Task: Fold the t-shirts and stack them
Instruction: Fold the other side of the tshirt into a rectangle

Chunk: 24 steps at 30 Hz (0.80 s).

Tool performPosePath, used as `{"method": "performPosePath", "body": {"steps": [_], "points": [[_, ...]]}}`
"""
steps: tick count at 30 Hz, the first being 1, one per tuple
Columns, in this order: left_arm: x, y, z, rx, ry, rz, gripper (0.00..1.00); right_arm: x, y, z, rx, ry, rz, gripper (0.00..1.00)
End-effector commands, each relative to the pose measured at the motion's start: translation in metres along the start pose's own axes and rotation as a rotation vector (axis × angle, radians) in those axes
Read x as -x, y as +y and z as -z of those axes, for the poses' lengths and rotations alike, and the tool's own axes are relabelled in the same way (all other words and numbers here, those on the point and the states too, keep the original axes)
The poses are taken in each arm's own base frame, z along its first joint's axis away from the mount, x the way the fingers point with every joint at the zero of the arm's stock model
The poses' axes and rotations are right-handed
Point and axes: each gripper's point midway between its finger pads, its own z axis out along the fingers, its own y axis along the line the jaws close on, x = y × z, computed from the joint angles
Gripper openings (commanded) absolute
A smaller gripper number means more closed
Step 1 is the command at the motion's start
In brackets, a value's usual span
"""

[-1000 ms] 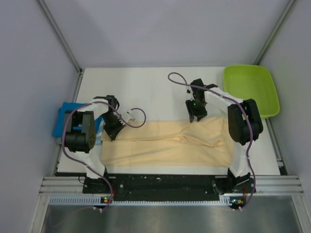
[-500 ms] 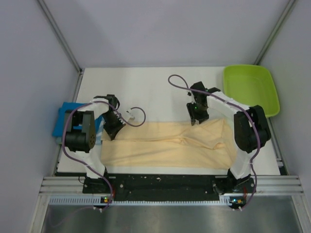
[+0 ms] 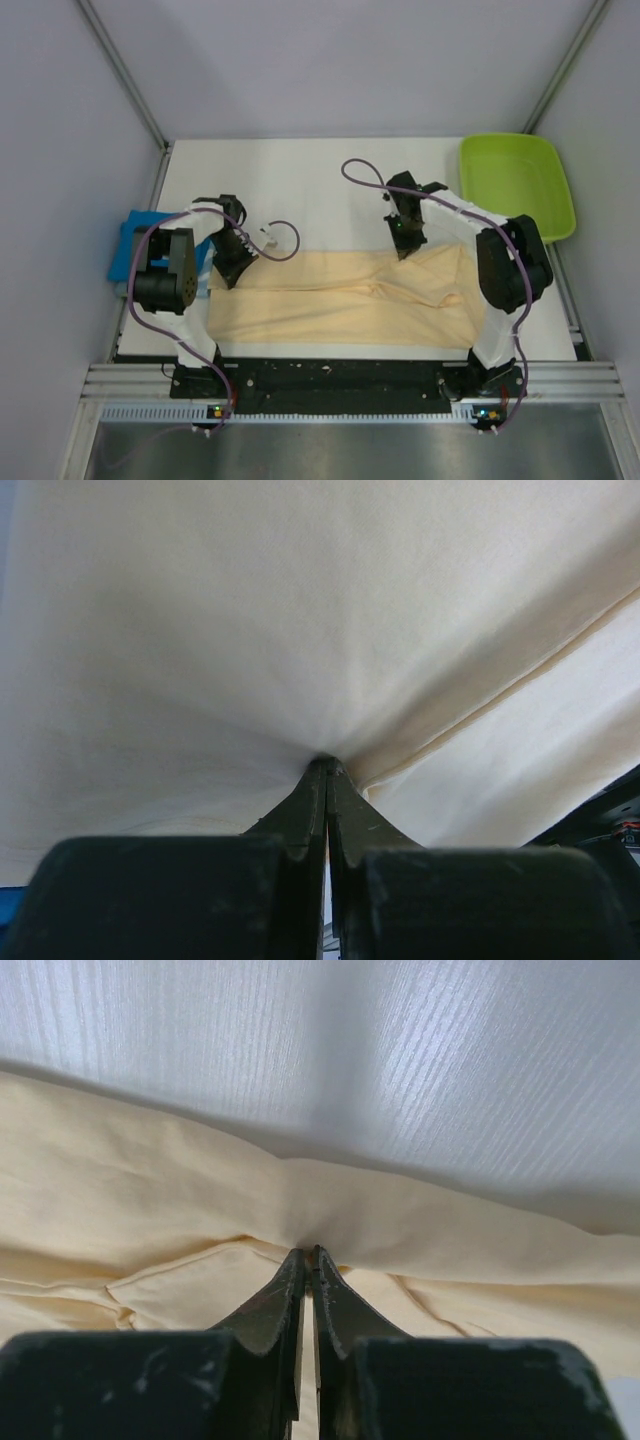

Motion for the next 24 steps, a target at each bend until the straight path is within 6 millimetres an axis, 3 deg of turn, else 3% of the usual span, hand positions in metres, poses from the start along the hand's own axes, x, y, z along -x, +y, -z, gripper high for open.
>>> {"method": "performPosePath", "body": {"steps": [1, 6, 13, 18, 21, 23, 24], "points": [[0.007, 0.011, 0.007, 0.048, -0.025, -0.027, 0.01, 0.006, 0.004, 0.011, 0.003, -0.031, -0.014, 0.00], [0.007, 0.014, 0.005, 0.057, -0.016, -0.031, 0.01, -0.016, 0.016, 0.034, 0.059, -0.001, -0.027, 0.00], [0.013, 0.021, 0.010, 0.070, -0.026, -0.038, 0.01, -0.096, 0.063, 0.043, 0.221, 0.241, 0.009, 0.00], [0.019, 0.025, 0.013, 0.074, -0.033, -0.042, 0.01, -0.116, 0.098, 0.054, 0.348, 0.305, 0.023, 0.00], [0.024, 0.029, 0.017, 0.083, -0.044, -0.040, 0.01, -0.121, 0.117, 0.056, 0.426, 0.335, 0.022, 0.08], [0.025, 0.030, 0.020, 0.087, -0.046, -0.042, 0.01, -0.122, 0.125, 0.061, 0.471, 0.342, 0.023, 0.24], [0.027, 0.031, 0.022, 0.094, -0.052, -0.045, 0.01, -0.122, 0.129, 0.066, 0.497, 0.341, 0.028, 0.26]]}}
